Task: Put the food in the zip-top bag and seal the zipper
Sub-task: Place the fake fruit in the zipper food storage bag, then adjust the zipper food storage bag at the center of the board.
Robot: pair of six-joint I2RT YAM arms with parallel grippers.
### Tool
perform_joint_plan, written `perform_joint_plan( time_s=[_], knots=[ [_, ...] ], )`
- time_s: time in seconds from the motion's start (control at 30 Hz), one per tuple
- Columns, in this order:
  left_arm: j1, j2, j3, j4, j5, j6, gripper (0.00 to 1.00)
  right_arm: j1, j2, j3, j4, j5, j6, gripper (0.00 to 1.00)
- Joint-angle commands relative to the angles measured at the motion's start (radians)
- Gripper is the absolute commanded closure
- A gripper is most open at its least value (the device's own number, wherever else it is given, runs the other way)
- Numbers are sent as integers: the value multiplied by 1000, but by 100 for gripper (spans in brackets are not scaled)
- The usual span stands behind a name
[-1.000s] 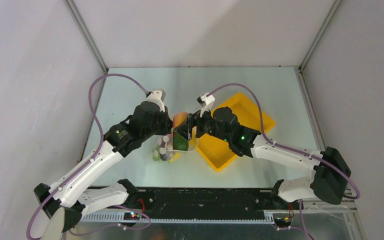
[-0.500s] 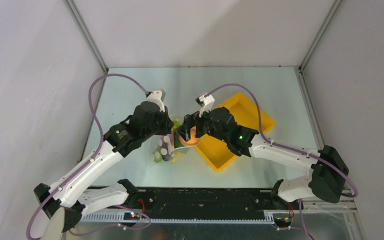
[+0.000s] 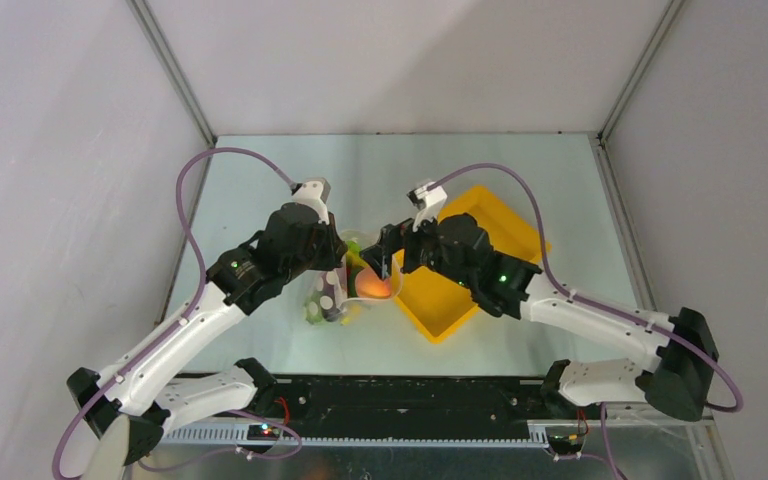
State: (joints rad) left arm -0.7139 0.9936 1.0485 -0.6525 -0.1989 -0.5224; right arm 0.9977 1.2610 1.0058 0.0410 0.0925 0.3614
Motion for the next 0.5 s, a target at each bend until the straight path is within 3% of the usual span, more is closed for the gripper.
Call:
perform_joint_plan(
  time_s=[0.0, 0.23, 0.47],
  knots=[
    [0, -18, 5, 41, -9, 1, 100, 5, -74, 48, -34, 88, -4, 0],
    [-1, -22, 2, 41, -10, 3, 100, 5, -127, -20, -166, 118, 65, 3],
    [-1, -23, 1, 40, -12, 2, 100, 6, -77, -67, -173, 131, 159, 18]
  ],
)
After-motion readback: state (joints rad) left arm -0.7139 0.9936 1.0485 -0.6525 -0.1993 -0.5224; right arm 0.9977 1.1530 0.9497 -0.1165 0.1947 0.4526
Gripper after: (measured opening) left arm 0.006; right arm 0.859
